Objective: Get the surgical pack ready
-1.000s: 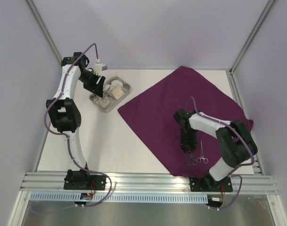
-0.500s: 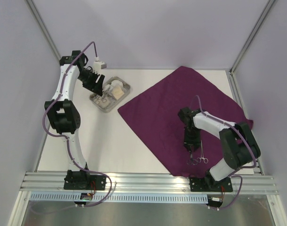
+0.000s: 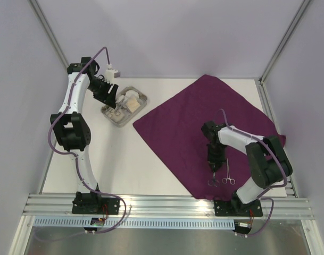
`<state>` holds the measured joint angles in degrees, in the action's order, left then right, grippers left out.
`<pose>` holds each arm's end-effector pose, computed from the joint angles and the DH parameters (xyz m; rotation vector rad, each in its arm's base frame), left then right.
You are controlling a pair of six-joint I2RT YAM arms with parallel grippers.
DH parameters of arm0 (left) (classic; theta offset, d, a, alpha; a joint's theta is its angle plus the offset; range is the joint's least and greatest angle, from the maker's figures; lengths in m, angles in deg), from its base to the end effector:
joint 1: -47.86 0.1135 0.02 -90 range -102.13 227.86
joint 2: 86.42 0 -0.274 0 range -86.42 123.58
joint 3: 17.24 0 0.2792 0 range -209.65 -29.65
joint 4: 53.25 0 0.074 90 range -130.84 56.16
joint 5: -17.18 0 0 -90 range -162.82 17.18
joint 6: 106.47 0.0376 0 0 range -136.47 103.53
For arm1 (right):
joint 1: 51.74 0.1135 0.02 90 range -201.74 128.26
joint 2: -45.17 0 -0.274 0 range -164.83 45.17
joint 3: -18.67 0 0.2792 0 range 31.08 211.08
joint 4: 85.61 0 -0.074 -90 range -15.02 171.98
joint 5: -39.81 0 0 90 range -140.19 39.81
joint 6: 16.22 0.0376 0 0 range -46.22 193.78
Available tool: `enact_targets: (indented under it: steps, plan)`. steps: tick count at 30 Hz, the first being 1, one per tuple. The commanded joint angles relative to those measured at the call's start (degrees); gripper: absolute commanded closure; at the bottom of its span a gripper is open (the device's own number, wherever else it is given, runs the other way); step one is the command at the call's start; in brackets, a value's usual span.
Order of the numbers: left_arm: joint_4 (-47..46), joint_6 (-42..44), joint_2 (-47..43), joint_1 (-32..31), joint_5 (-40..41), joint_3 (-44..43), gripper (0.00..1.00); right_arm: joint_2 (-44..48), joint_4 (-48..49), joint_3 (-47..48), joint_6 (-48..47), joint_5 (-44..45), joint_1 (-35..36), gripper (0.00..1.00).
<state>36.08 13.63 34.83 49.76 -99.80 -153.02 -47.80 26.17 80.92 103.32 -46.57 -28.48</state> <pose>0.4609 -0.0018 0.3140 0.7451 2.6099 -0.5258 0.2369 0.0993 0.1343 -0.1582 -3.0198 0.1907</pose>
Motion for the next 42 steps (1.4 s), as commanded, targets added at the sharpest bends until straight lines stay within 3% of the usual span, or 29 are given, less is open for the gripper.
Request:
enact_targets:
  steps: [1, 5, 15, 27, 42]
  plan:
    - [3.6, -0.4, -2.9, -0.3, -1.3, -0.5, 0.35, -1.0, 5.5, -3.1, -0.5, 0.2, 0.1, 0.91]
    - [3.7, -0.6, -2.7, -0.2, -1.7, -0.6, 0.35, 1.3, 5.7, -2.4, -1.8, -1.2, 0.1, 1.00]
    - [4.6, -0.3, -3.1, -0.4, -2.0, -0.7, 0.35, 6.7, 10.9, -2.3, -0.2, -5.5, 0.1, 1.00]
    - [7.4, -0.8, -3.6, -1.6, -5.8, -0.8, 0.39, 5.3, 16.3, 0.9, 3.3, -7.0, 0.1, 0.99]
    - [7.5, -5.8, -1.9, -19.7, -19.8, 4.0, 0.42, -1.0, 22.1, 5.9, 11.1, -6.6, 0.1, 1.00]
